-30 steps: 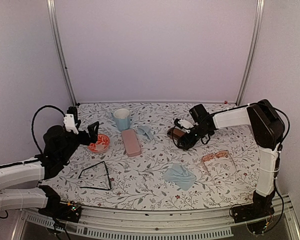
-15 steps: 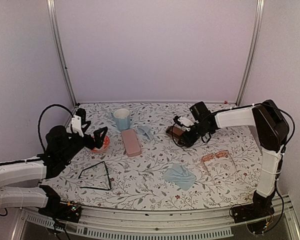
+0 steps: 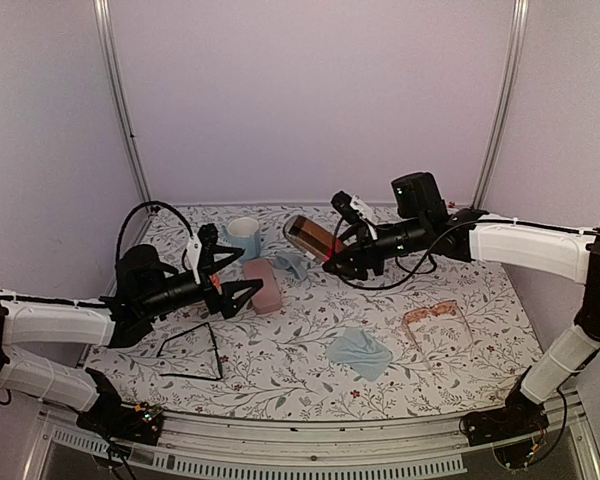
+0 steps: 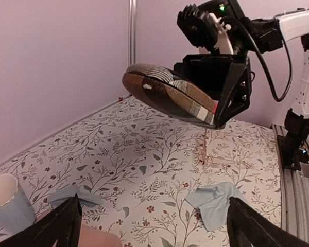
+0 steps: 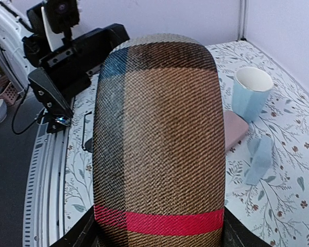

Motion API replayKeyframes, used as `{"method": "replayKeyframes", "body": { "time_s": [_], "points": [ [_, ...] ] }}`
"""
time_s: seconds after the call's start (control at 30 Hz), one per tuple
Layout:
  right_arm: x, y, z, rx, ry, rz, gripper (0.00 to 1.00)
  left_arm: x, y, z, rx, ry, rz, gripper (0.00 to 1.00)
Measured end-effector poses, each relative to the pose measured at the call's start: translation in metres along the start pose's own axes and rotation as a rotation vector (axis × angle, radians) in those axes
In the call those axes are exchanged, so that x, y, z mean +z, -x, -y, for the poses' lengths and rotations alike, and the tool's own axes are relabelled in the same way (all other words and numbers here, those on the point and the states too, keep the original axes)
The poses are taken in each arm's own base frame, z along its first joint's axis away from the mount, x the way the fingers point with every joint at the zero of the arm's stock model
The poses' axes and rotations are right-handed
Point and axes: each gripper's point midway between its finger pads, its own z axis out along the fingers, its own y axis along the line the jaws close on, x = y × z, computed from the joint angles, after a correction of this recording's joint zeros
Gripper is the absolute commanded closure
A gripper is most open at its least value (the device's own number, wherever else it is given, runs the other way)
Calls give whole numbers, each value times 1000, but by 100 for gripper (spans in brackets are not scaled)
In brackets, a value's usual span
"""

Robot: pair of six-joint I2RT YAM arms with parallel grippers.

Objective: Organize the sunglasses
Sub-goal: Pass from the right arm to the left

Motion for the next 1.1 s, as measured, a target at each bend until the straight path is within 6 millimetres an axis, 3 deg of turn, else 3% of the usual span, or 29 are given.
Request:
{"method": "replayKeyframes", "body": {
  "time_s": [0.27,0.4,0.67,1.1],
  "points": [
    [13,13,-64,-60,183,27,49,21,25,52,28,-245,74,1],
    [16,13,-80,-76,231,26,49,26,30,66,27,-313,92,1],
    [16,14,-92,-88,277,29,49,25,40,84,9,-399,121,4],
    [16,14,-98,-89,303,31,49,28,38,89,-20,-434,114,27]
  ]
}}
